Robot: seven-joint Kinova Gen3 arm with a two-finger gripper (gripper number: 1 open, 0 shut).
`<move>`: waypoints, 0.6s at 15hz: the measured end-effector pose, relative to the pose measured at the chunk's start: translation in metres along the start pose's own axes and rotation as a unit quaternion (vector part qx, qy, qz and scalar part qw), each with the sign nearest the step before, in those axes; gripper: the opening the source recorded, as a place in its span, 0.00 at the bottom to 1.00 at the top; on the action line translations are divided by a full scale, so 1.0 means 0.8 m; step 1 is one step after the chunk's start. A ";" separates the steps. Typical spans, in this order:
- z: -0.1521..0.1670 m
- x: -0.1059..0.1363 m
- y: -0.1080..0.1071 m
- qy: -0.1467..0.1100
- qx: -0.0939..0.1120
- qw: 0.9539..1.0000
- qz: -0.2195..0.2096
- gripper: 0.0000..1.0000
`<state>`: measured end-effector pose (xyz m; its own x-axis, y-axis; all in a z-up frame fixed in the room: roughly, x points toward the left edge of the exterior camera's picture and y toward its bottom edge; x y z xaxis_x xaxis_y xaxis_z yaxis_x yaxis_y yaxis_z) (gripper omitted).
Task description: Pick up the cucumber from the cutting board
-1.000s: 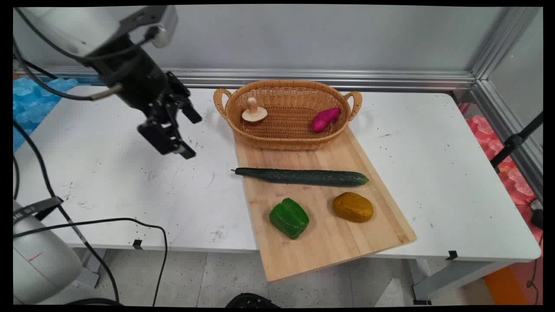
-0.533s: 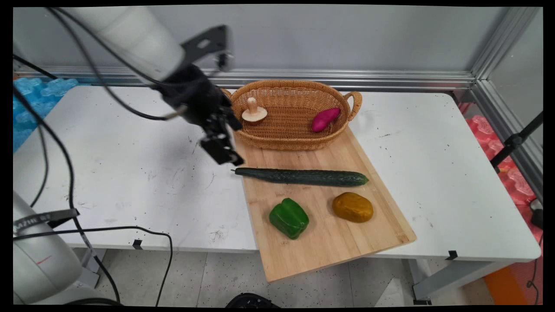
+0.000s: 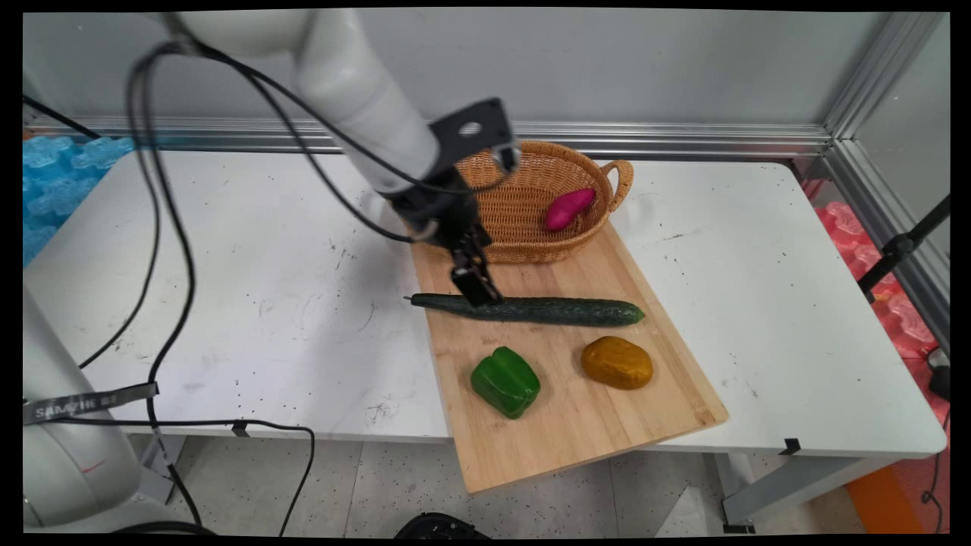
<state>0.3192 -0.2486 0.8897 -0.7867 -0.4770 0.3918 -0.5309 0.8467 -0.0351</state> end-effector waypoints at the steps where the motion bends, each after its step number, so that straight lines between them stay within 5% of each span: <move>1: 0.010 0.007 0.001 -0.002 0.001 1.000 0.001 1.00; 9: 0.099 0.057 -0.001 -0.027 0.006 0.999 0.023 1.00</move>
<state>0.2588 -0.2892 0.8349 -0.8262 -0.4503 0.3387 -0.4976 0.8651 -0.0636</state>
